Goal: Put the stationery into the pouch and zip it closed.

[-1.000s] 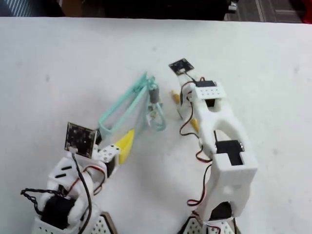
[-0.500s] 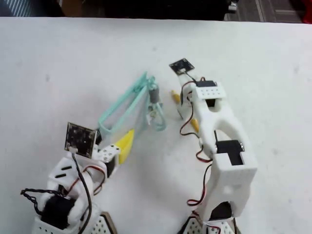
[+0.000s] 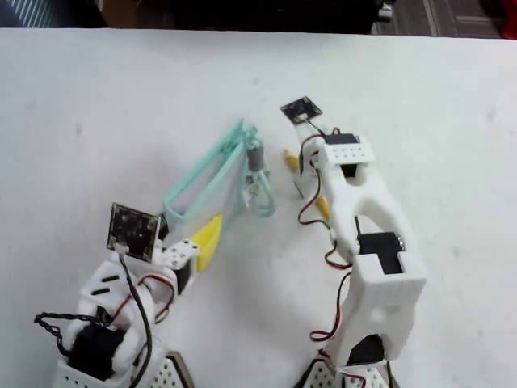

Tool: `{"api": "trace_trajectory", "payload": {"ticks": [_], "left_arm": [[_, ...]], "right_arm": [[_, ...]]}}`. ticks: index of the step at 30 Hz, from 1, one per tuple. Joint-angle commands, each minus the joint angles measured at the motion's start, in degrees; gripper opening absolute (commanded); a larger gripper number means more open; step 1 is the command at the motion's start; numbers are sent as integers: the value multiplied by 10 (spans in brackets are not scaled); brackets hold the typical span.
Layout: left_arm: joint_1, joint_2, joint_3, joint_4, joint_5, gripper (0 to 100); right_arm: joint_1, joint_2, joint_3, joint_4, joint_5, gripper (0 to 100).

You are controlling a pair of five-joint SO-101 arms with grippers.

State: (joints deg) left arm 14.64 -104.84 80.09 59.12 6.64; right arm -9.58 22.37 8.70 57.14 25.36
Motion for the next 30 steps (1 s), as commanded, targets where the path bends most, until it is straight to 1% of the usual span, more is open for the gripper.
{"api": "trace_trajectory", "payload": {"ticks": [1, 25, 30], "left_arm": [[-3, 1, -4, -13, 6, 229], [-3, 1, -4, -14, 6, 229], [-3, 1, -4, -14, 6, 229]], "right_arm": [[3, -3, -9, 9, 5, 17], [4, -4, -8, 10, 6, 17], [37, -25, -6, 10, 1, 17]]}}
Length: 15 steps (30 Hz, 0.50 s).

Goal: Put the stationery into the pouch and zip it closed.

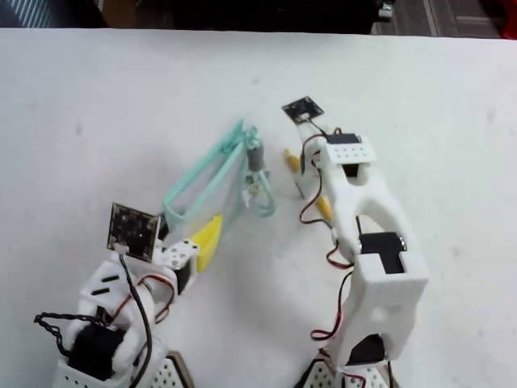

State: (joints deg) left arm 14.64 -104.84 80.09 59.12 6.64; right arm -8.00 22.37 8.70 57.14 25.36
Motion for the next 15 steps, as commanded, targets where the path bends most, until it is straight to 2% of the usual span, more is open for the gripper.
{"api": "trace_trajectory", "payload": {"ticks": [1, 5, 15], "left_arm": [[-3, 1, -4, -14, 6, 229], [-3, 1, -4, -14, 6, 229], [-3, 1, -4, -14, 6, 229]], "right_arm": [[29, -37, -1, 7, -4, 17], [42, -118, 72, -37, -37, 17], [38, -458, 396, -255, -39, 17]]}}
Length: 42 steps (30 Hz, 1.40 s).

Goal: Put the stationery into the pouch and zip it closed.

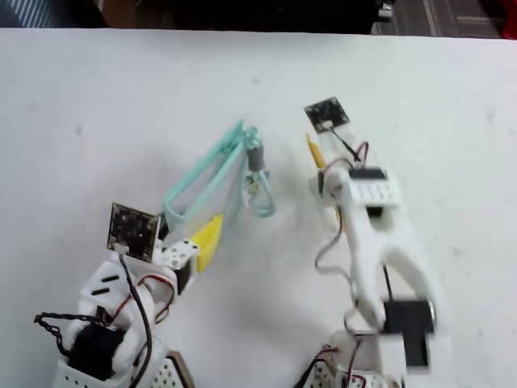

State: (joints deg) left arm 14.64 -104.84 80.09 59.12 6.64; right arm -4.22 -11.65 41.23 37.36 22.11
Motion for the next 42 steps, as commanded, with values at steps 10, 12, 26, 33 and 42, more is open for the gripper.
{"api": "trace_trajectory", "payload": {"ticks": [10, 12, 26, 33, 42], "left_arm": [[-3, 1, -4, -15, 6, 229], [-3, 1, -4, -15, 6, 229], [-3, 1, -4, -15, 6, 229], [-3, 1, -4, -15, 6, 229], [-3, 1, -4, -15, 6, 229]], "right_arm": [[-29, -415, 178, -18, -8, 16], [-34, -458, 178, 2, -8, 16], [-133, -665, 40, 103, -7, 16], [-243, -652, -124, 176, -7, 16], [-293, -623, -161, 97, -159, 16]]}}
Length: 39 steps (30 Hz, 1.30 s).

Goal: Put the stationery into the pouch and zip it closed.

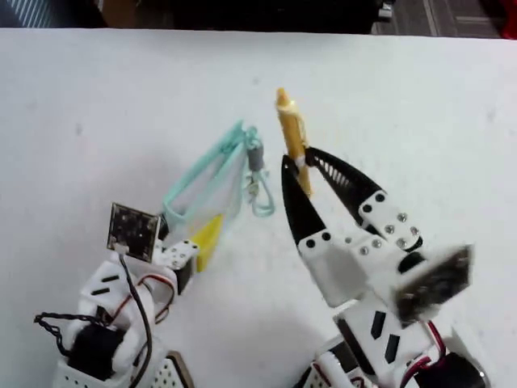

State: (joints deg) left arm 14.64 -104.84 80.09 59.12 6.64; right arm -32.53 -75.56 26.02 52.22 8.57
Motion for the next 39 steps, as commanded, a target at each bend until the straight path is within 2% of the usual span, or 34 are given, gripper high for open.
{"api": "trace_trajectory", "payload": {"ticks": [1, 3, 9, 17, 39], "left_arm": [[-3, 1, -4, -15, 6, 229], [-3, 1, -4, -15, 6, 233], [-3, 1, -5, -15, 6, 234], [-3, 1, -5, -15, 5, 234], [-6, 1, -7, -15, 6, 234]], "right_arm": [[-10, 22, 1, -74, -26, 16], [-22, 39, 20, -109, -26, 16], [-120, 149, 30, -180, -22, 16], [-131, 243, 30, -234, -21, 16], [-119, 243, 31, -80, -19, 18]]}}
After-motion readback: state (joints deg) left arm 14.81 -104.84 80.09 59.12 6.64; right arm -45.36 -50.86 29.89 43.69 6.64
